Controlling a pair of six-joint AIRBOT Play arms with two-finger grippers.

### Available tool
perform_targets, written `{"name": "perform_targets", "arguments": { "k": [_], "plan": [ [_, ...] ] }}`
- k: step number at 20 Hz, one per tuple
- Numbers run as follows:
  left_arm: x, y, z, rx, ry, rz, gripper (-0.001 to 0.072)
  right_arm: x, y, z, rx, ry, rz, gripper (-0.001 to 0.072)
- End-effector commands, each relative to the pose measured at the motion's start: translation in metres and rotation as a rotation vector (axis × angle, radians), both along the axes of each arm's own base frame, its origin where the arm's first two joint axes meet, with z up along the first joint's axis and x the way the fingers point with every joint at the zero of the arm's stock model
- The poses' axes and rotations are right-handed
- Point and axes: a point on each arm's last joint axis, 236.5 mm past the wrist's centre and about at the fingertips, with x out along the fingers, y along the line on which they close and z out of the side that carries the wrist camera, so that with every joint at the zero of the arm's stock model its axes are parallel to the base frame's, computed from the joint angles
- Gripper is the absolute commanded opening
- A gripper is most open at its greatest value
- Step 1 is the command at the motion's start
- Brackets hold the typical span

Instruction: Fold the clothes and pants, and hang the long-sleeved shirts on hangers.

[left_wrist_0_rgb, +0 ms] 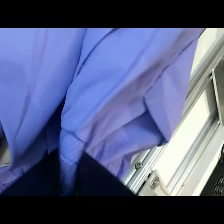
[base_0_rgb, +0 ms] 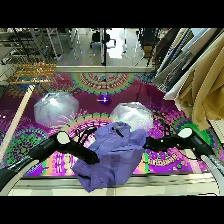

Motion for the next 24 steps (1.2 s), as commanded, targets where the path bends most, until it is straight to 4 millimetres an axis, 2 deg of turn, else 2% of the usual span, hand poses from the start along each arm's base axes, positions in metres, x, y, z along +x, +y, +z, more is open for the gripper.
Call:
{"name": "perform_targets", "arguments": {
  "k": [1,2,3,4,5,7,8,10,12,14,15,16,17,18,19,20,21,22,23,24],
  "plan": [
    [0.0,-0.009,0.007,-0.045,0.014,0.014,0.0012,0.015,0.014,-0.009,0.031,0.007,-0.049,0.003],
    [-0.004,-0.011,0.014,-0.07,0.006,-0.02,0.0012,0.016,0.016,0.005,0.034,-0.029,-0.005,0.0012],
    [-0.007,-0.013,0.024,-0.092,-0.006,-0.053,0.0011,0.019,0.017,0.026,0.035,-0.079,0.04,0.0012],
    [-0.007,-0.015,0.042,-0.114,-0.034,-0.081,0.001,0.021,0.017,0.053,0.025,-0.143,0.076,0.0012],
    [-0.004,-0.016,0.065,-0.144,-0.072,-0.101,0.001,0.024,0.017,0.089,0.011,-0.231,0.114,0.0011],
    [0.007,-0.016,0.135,-0.218,-0.205,-0.147,0.0011,0.018,0.017,0.175,-0.036,-0.454,0.172,0.001],
    [0.013,-0.013,0.18,-0.255,-0.305,-0.162,0.0011,0.011,0.016,0.222,-0.065,-0.588,0.179,0.001],
    [0.02,-0.001,0.271,-0.317,-0.508,-0.119,0.0012,-0.019,0.018,0.321,-0.112,-0.892,0.167,0.001],
    [0.011,0.023,0.365,-0.376,-0.743,-0.033,0.0012,-0.064,0.021,0.409,-0.126,-1.179,0.121,0.001],
    [-0.009,0.05,0.439,-0.428,-0.95,0.08,0.0012,-0.109,0.023,0.479,-0.109,-1.426,0.058,0.0011],
    [-0.019,0.063,0.469,-0.454,-1.047,0.147,0.0012,-0.123,0.023,0.501,-0.095,-1.503,0.035,0.0011],
    [-0.027,0.074,0.489,-0.475,-1.113,0.207,0.0012,-0.131,0.024,0.519,-0.074,-1.556,0.016,0.0011],
    [-0.029,0.083,0.499,-0.474,-1.153,0.26,0.0012,-0.13,0.026,0.528,-0.053,-1.582,0.012,0.0011],
    [-0.023,0.09,0.501,-0.462,-1.155,0.306,0.0012,-0.119,0.025,0.53,-0.049,-1.588,0.012,0.0011],
    [-0.013,0.093,0.493,-0.443,-1.125,0.332,0.0011,-0.096,0.024,0.524,-0.054,-1.556,0.016,0.0011],
    [0.007,0.094,0.473,-0.414,-1.061,0.355,0.0012,-0.066,0.022,0.51,-0.056,-1.496,0.02,0.0011],
    [0.029,0.092,0.445,-0.385,-0.979,0.369,0.0012,-0.029,0.021,0.488,-0.057,-1.412,0.038,0.0011],
    [0.056,0.089,0.404,-0.351,-0.872,0.385,0.0012,0.014,0.021,0.455,-0.056,-1.305,0.065,0.0012],
    [0.086,0.089,0.358,-0.314,-0.761,0.418,0.0012,0.054,0.021,0.417,-0.05,-1.192,0.087,0.0012],
    [0.114,0.09,0.313,-0.279,-0.673,0.465,0.0012,0.097,0.025,0.37,-0.051,-1.085,0.121,0.0012]
  ]
}}
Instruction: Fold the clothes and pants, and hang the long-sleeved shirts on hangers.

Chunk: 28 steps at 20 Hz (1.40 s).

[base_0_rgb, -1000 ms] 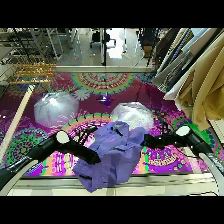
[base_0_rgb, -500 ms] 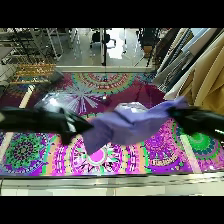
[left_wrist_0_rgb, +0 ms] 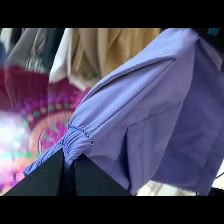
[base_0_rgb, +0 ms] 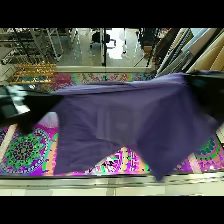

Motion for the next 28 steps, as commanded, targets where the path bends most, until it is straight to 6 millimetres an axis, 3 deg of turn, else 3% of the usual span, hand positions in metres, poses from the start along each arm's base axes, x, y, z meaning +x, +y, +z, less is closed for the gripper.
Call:
{"name": "perform_targets", "arguments": {
  "k": [1,2,4,6,7,8,9,10,11,12,15,17,18,20,21,23,26,27,28],
  "plan": [
    [0.087,0.012,-0.131,0.007,0.281,0.137,0.0012,0.125,0.008,-0.127,-0.047,0.284,0.047,0.0012],
    [0.119,0.019,-0.174,0.007,0.34,0.198,0.0012,0.16,0.014,-0.176,-0.052,0.36,0.047,0.0012],
    [0.178,0.039,-0.236,0.004,0.415,0.318,0.0011,0.222,0.026,-0.262,-0.046,0.479,0.021,0.0012],
    [0.226,0.067,-0.27,-0.003,0.444,0.413,0.0011,0.268,0.031,-0.3,-0.024,0.509,0.001,0.0013],
    [0.247,0.083,-0.278,-0.016,0.449,0.45,0.0012,0.284,0.034,-0.303,-0.011,0.499,0.004,0.0084],
    [0.266,0.1,-0.28,-0.031,0.44,0.489,0.0015,0.296,0.033,-0.3,-0.02,0.476,0.002,0.035],
    [0.281,0.118,-0.281,-0.039,0.423,0.526,0.0148,0.3,0.029,-0.295,-0.049,0.458,-0.005,0.0523],
    [0.289,0.132,-0.282,-0.041,0.419,0.549,0.0466,0.295,0.02,-0.295,-0.104,0.483,-0.012,0.0521],
    [0.287,0.145,-0.284,-0.043,0.439,0.557,0.072,0.283,0.005,-0.303,-0.151,0.552,-0.022,0.0521],
    [0.274,0.151,-0.292,-0.031,0.5,0.526,0.0713,0.264,-0.012,-0.317,-0.195,0.651,-0.017,0.052],
    [0.197,0.164,-0.334,0.075,0.822,0.378,0.0705,0.192,-0.047,-0.351,-0.202,0.954,0.095,0.0512],
    [0.151,0.183,-0.359,0.182,1.013,0.376,0.0599,0.142,-0.047,-0.371,-0.136,1.125,0.177,0.0512],
    [0.132,0.186,-0.369,0.231,1.078,0.361,0.0589,0.123,-0.043,-0.384,-0.115,1.186,0.192,0.0512],
    [0.107,0.18,-0.376,0.24,1.145,0.326,0.0589,0.095,-0.02,-0.412,-0.053,1.234,0.23,0.0515],
    [0.097,0.172,-0.377,0.23,1.161,0.313,0.0589,0.093,-0.004,-0.423,-0.007,1.226,0.239,0.0524],
    [0.079,0.158,-0.378,0.208,1.181,0.278,0.059,0.1,0.033,-0.434,0.069,1.15,0.261,0.0528],
    [0.06,0.149,-0.374,0.198,1.188,0.26,0.059,0.107,0.072,-0.462,0.009,1.117,0.246,0.0581],
    [0.056,0.145,-0.369,0.189,1.187,0.251,0.059,0.107,0.084,-0.469,-0.009,1.109,0.254,0.0579],
    [0.054,0.144,-0.364,0.187,1.178,0.249,0.059,0.108,0.096,-0.473,-0.025,1.101,0.267,0.0525]
  ]
}}
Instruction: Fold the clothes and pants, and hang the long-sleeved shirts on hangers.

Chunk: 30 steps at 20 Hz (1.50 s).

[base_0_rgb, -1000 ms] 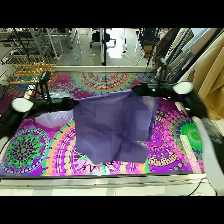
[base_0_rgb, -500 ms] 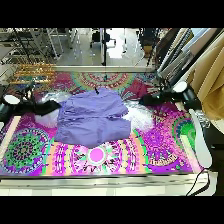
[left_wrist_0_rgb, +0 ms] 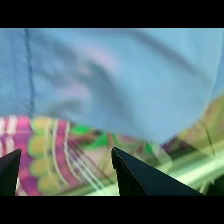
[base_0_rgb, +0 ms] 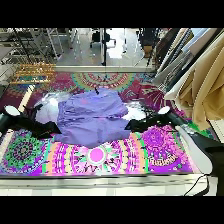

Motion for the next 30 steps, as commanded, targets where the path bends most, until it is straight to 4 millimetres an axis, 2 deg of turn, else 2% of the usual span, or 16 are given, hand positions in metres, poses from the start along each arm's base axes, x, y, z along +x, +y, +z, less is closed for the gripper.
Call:
{"name": "perform_targets", "arguments": {
  "k": [1,2,3,5,7,9,10,11,12,13,16,19,22,25,28,30],
  "plan": [
    [-0.018,-0.008,0.013,-0.019,0.003,-0.017,0.059,0.005,0.042,-0.017,-0.011,-0.053,0.024,0.0358],
    [-0.018,-0.008,0.018,-0.015,-0.012,-0.017,0.059,0.004,0.048,-0.009,-0.006,-0.072,0.056,0.0131],
    [-0.018,-0.008,0.021,-0.012,-0.024,-0.017,0.059,-0.001,0.053,0.013,0.02,-0.082,0.111,0.0032],
    [-0.021,-0.009,0.023,-0.011,-0.028,-0.017,0.059,-0.021,0.063,0.085,0.078,-0.084,0.19,0.0011],
    [-0.027,-0.012,0.014,-0.015,-0.008,-0.015,0.059,-0.025,0.068,0.177,0.024,-0.288,0.216,0.0011],
    [-0.034,-0.021,0.001,-0.022,0.015,-0.017,0.059,0.019,0.047,0.255,-0.148,-0.606,0.028,0.0012],
    [-0.038,-0.03,-0.005,-0.037,0.026,-0.02,0.059,0.042,0.035,0.282,-0.193,-0.72,-0.064,0.0016],
    [-0.042,-0.038,-0.011,-0.048,0.035,-0.023,0.059,0.06,0.026,0.293,-0.207,-0.771,-0.125,0.0107],
    [-0.046,-0.044,-0.017,-0.048,0.043,-0.03,0.059,0.073,0.017,0.285,-0.214,-0.752,-0.168,0.0386],
    [-0.052,-0.049,-0.023,-0.047,0.055,-0.042,0.0591,0.08,0.006,0.259,-0.241,-0.672,-0.177,0.0531],
    [-0.061,-0.056,-0.037,-0.042,0.074,-0.043,0.0592,0.064,-0.042,0.165,-0.356,-0.351,-0.126,0.0542],
    [-0.057,-0.054,-0.051,-0.028,0.054,0.002,0.0593,0.024,-0.08,0.098,-0.358,-0.093,-0.11,0.054],
    [-0.05,-0.046,-0.061,-0.005,0.028,0.059,0.0593,-0.033,-0.064,0.06,-0.196,0.095,-0.044,0.0539],
    [-0.02,-0.038,-0.056,-0.029,-0.049,0.184,0.0593,-0.071,-0.047,0.041,-0.044,0.157,-0.077,0.0538],
    [0.006,-0.029,-0.055,-0.038,-0.101,0.316,0.0592,-0.099,-0.041,0.022,0.049,0.236,-0.186,0.0528],
    [0.01,-0.037,-0.059,-0.073,-0.082,0.348,0.0591,-0.105,-0.031,0.004,0.092,0.279,-0.272,0.0518]
  ]
}}
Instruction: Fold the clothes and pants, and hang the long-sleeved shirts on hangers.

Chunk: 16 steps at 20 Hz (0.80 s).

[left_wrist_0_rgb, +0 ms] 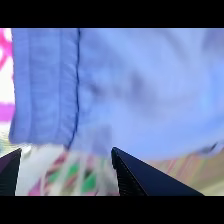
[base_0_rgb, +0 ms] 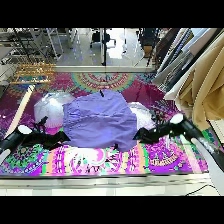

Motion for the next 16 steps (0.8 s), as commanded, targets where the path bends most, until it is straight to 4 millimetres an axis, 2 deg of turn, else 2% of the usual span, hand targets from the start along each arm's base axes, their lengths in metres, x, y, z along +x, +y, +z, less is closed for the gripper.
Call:
{"name": "perform_targets", "arguments": {
  "k": [1,4,7,8,10,11,12,13,14,15,16],
  "plan": [
    [0.017,-0.005,-0.005,-0.047,-0.005,0.098,0.0591,-0.015,0.018,-0.024,0.099,0.053,-0.161,0.0519],
    [0.013,-0.011,-0.018,-0.061,0.05,0.115,0.0591,-0.02,0.031,-0.041,0.087,0.075,-0.185,0.052],
    [0.017,-0.007,-0.026,-0.056,0.066,0.163,0.0588,0.002,0.041,-0.047,0.078,0.028,-0.267,0.052],
    [0.017,-0.008,-0.027,-0.059,0.07,0.165,0.0545,0.008,0.045,-0.051,0.074,0.02,-0.294,0.0519],
    [0.016,-0.008,-0.029,-0.062,0.076,0.165,0.0237,0.016,0.055,-0.059,0.061,0.004,-0.326,0.0505],
    [0.017,-0.009,-0.028,-0.066,0.075,0.169,0.0128,0.02,0.06,-0.061,0.054,-0.023,-0.334,0.0429],
    [0.02,-0.009,-0.027,-0.075,0.07,0.182,0.0062,0.024,0.068,-0.059,0.05,-0.071,-0.312,0.0289],
    [0.022,-0.009,-0.026,-0.084,0.065,0.195,0.0013,0.025,0.076,-0.053,0.055,-0.107,-0.272,0.0189],
    [0.025,-0.011,-0.024,-0.096,0.06,0.209,0.0013,0.025,0.083,-0.047,0.062,-0.135,-0.228,0.0074],
    [0.027,-0.013,-0.021,-0.117,0.059,0.223,0.0011,0.024,0.089,-0.039,0.073,-0.15,-0.198,0.0013],
    [0.029,-0.016,-0.017,-0.138,0.053,0.225,0.0011,0.023,0.091,-0.03,0.078,-0.172,-0.168,0.0012]
  ]
}}
